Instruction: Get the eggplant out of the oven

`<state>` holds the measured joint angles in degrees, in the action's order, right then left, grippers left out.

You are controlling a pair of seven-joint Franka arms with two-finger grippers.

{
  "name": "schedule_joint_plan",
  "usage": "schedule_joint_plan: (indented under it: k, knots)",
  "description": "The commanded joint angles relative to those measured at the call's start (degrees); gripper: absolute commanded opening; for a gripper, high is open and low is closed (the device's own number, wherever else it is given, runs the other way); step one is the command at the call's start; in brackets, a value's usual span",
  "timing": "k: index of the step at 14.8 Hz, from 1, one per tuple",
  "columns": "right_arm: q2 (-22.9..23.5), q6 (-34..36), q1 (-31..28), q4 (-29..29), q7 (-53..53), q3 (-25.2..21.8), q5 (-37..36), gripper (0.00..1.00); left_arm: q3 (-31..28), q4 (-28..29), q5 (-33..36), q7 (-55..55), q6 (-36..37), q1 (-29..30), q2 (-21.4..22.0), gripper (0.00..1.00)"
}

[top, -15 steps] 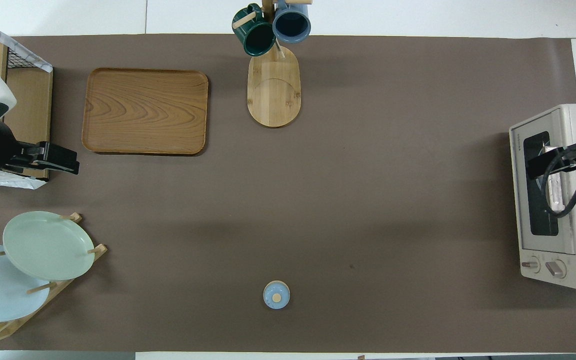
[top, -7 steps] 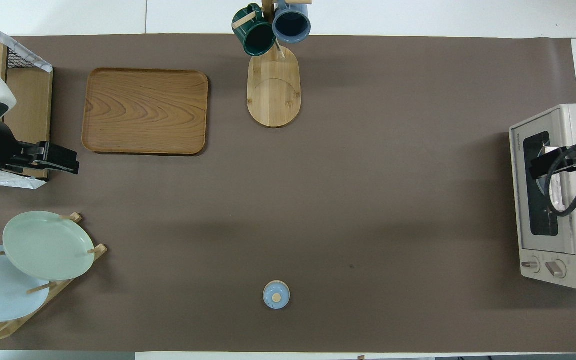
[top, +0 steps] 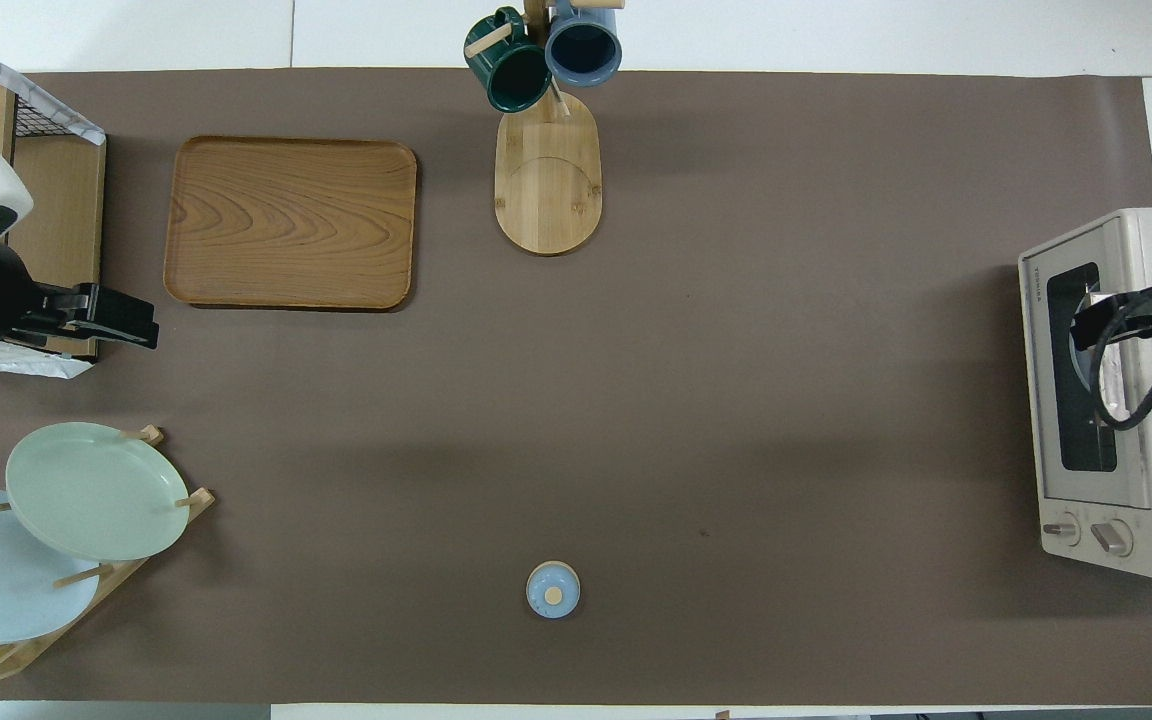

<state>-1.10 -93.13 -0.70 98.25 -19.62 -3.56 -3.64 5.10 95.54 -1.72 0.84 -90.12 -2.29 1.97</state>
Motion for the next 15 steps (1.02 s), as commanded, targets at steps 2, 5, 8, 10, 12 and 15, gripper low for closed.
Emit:
schedule_joint_plan:
  k: [2,5,8,10,12,15]
  knots:
    - [-3.64,-3.72,-1.4,6.41,-1.04,0.05,0.22,0.0,0.35,-0.18,0.93,-0.75,0.21,0.44,-0.12,1.0]
    - [-4.35,-8.36,-1.23,10.71,6.58,0.13,-4.08,0.0,0.26,-0.18,0.93,-0.75,0.21,0.36,-0.13,1.0]
    - [-3.48,-12.6,-1.23,13.45,10.92,0.13,-5.23,0.0,0.26,-0.18,0.93,-0.75,0.21,0.44,-0.13,1.0]
    - [-2.68,-13.74,-1.23,13.72,11.44,0.13,-7.42,0.0,0.35,-0.18,0.93,-0.75,0.21,0.35,-0.04,1.0]
    - [-1.11,-15.68,-1.32,13.98,11.45,0.13,-8.74,0.0,0.35,-0.18,0.93,-0.75,0.21,0.35,-0.13,1.0]
    - [-0.84,-16.03,-1.32,15.03,11.36,0.13,-11.04,0.0,0.26,-0.18,0.93,-0.75,0.21,0.44,-0.13,1.0]
